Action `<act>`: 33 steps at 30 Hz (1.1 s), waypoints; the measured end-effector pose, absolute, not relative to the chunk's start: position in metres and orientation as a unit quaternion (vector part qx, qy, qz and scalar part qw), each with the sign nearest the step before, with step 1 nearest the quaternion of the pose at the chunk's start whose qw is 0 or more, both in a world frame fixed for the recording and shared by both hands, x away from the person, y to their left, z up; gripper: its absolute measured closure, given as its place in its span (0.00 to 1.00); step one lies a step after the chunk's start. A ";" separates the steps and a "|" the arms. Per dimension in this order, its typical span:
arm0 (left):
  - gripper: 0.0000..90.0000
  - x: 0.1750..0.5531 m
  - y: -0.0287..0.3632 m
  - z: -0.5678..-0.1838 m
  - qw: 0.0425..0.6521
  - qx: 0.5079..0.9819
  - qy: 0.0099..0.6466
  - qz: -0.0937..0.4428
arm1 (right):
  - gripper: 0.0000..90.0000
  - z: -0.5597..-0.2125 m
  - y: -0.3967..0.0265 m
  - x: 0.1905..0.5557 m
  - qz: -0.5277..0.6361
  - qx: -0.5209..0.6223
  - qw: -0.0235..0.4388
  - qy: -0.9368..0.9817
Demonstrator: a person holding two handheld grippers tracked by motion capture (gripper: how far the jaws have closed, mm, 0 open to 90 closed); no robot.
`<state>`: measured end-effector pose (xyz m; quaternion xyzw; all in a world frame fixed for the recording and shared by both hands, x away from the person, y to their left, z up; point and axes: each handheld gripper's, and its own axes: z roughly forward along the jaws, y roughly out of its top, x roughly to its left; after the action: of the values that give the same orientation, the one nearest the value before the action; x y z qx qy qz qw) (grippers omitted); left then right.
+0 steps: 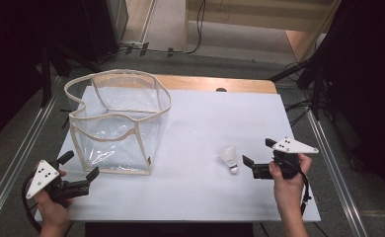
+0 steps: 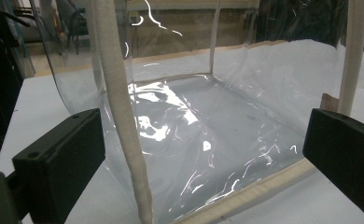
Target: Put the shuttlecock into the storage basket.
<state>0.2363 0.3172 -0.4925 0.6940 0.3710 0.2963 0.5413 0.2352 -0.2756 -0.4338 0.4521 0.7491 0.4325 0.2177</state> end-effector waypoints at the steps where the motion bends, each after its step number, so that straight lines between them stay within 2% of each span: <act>1: 0.00 0.236 0.317 -0.492 0.541 0.694 0.370 0.296 | 0.00 -0.435 -0.273 0.237 0.428 0.450 0.214 0.754; 33: 0.00 0.236 0.316 -0.493 0.536 0.697 0.370 0.299 | 0.00 -0.454 -0.252 0.256 0.358 0.479 0.126 0.792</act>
<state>0.2359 0.3163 -0.4925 0.6971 0.3699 0.2991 0.5364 0.2565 -0.2525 -0.4544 0.4786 0.7920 0.3577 0.1258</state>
